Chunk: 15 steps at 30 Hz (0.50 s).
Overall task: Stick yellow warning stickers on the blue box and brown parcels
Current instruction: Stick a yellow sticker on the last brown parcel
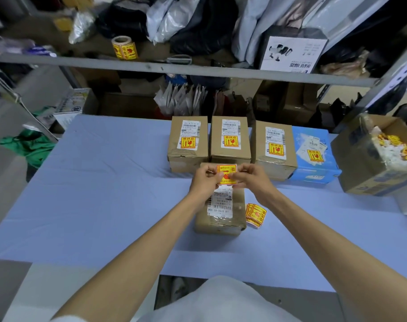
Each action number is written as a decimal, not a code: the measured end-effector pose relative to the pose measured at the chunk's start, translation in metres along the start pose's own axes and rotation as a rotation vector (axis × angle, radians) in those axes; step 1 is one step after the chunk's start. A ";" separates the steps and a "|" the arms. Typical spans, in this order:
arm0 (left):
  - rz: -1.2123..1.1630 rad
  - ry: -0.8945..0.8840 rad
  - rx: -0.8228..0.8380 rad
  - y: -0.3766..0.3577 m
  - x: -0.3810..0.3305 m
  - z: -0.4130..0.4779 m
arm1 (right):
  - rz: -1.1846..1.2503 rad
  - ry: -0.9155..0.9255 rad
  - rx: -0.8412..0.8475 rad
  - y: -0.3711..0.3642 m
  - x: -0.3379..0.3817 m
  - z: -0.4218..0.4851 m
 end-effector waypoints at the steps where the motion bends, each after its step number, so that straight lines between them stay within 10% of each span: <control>1: 0.013 0.010 0.067 -0.003 0.001 -0.001 | 0.030 -0.004 -0.041 0.001 0.001 0.001; 5: 0.120 0.055 0.269 -0.015 0.007 -0.005 | 0.023 -0.004 -0.070 -0.002 0.002 0.003; 15: 0.139 -0.064 -0.017 0.004 0.000 0.011 | 0.004 -0.014 -0.020 -0.002 0.000 0.001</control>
Point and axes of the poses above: each hand's wrist, its own z-axis towards the middle knuckle, its own y-axis out of the back of the hand, x = y × z, the point moved 4 cm from there along z, towards the middle knuckle, and after that the axes turned 13 degrees about y, right-handed, at the moved point
